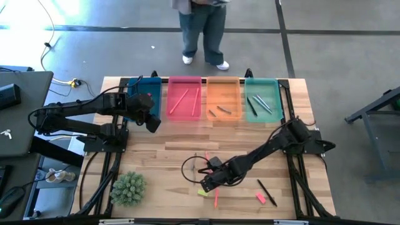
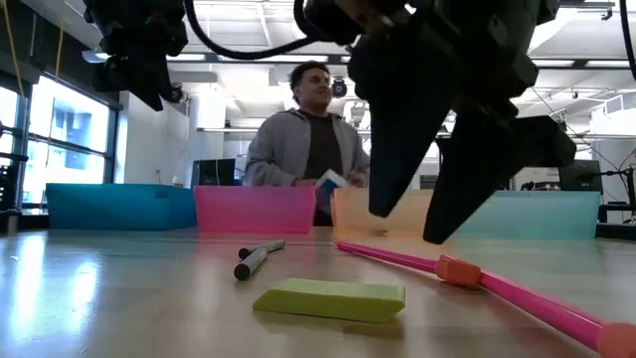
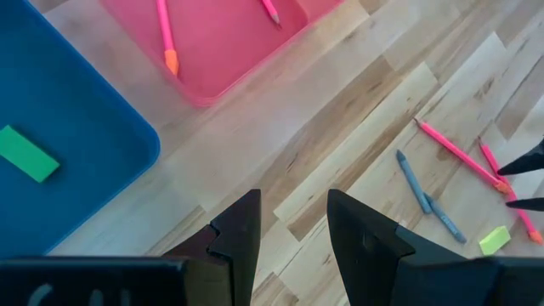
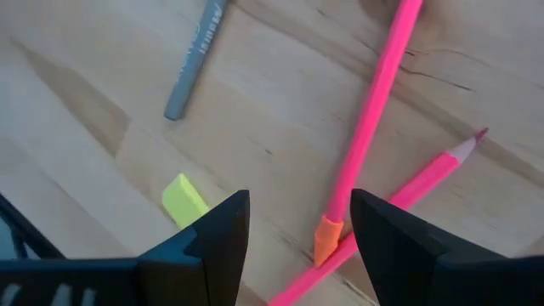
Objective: Sort crayons/erasers/pens/pencils in bins
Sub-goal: Put the pink pencil into the pink bin
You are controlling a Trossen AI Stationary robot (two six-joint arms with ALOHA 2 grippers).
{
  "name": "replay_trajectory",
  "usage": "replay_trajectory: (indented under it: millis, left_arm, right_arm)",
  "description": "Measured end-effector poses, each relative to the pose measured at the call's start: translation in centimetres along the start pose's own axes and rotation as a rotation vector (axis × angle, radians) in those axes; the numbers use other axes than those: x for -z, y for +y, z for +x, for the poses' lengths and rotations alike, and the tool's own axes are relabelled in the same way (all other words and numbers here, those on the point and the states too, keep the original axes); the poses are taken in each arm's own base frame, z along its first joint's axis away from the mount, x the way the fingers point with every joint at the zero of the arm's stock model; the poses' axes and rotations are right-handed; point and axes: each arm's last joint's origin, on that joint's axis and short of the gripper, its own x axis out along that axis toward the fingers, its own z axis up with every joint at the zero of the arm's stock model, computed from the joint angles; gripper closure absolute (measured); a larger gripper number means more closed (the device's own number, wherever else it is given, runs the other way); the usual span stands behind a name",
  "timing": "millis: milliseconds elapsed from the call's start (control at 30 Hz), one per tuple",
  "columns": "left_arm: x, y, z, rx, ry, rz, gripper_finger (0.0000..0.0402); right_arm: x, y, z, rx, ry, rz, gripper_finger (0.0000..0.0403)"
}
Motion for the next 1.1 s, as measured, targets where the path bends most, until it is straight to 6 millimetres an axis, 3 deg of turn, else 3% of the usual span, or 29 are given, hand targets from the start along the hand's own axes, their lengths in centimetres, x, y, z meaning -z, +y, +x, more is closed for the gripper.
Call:
replay_trajectory:
  millis: [633, 1100]
  left_arm:
    - [0.0, 0.0, 0.0, -0.009, -0.007, 0.000, 0.0275]
    - [0.0, 0.0, 0.0, -0.012, -0.009, 0.001, 0.0275]
  right_arm:
    - [-0.6, -0.7, 1.5, 0.068, 0.003, 0.023, 0.0209]
    - [-2.4, -1.4, 1.8, 0.109, 0.057, 0.149, 0.0317]
